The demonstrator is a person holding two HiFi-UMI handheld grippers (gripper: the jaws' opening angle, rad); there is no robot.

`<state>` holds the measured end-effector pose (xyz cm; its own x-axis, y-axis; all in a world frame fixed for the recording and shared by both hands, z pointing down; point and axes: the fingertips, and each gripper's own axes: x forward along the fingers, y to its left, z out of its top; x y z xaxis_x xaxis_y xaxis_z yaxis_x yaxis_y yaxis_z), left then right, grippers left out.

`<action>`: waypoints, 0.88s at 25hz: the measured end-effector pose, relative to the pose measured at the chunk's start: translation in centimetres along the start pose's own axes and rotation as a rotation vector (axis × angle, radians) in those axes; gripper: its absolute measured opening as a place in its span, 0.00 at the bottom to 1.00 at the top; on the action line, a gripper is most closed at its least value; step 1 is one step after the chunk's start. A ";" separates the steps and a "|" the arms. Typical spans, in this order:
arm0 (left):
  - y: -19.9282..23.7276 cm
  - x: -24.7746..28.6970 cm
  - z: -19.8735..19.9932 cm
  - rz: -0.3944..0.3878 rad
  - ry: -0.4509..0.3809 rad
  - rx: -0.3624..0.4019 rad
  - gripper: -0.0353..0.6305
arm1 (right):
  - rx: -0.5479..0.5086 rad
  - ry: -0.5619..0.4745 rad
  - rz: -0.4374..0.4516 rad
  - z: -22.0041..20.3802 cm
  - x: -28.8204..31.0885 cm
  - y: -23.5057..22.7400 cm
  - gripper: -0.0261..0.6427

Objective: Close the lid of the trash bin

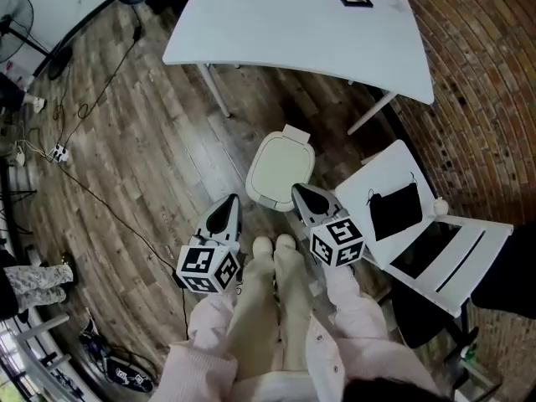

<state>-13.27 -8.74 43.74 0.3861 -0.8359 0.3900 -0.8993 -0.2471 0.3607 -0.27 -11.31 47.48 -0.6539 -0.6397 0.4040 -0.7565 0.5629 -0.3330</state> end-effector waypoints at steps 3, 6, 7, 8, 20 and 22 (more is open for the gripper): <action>-0.7 -0.6 2.3 -0.015 -0.021 0.039 0.04 | -0.008 -0.053 -0.004 2.8 -1.3 0.4 0.04; -1.7 -1.4 4.0 -0.029 -0.034 0.073 0.04 | -0.011 -0.100 -0.008 5.4 -2.7 0.9 0.04; -2.0 -1.7 4.5 -0.035 -0.038 0.091 0.04 | -0.010 -0.117 -0.008 6.2 -3.2 1.1 0.04; -2.5 -1.9 5.1 -0.043 -0.041 0.112 0.04 | -0.009 -0.132 -0.007 6.9 -3.7 1.4 0.04; -5.8 -5.3 13.1 -0.063 -0.174 0.236 0.04 | -0.047 -0.286 -0.009 14.7 -8.4 3.1 0.04; -5.9 -5.9 14.0 -0.056 -0.194 0.251 0.04 | -0.052 -0.312 -0.011 15.7 -9.2 3.1 0.04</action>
<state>-13.08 -9.25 27.44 0.4119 -0.8894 0.1980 -0.9096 -0.3884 0.1478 3.16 -11.83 29.34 -0.6245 -0.7711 0.1241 -0.7672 0.5758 -0.2827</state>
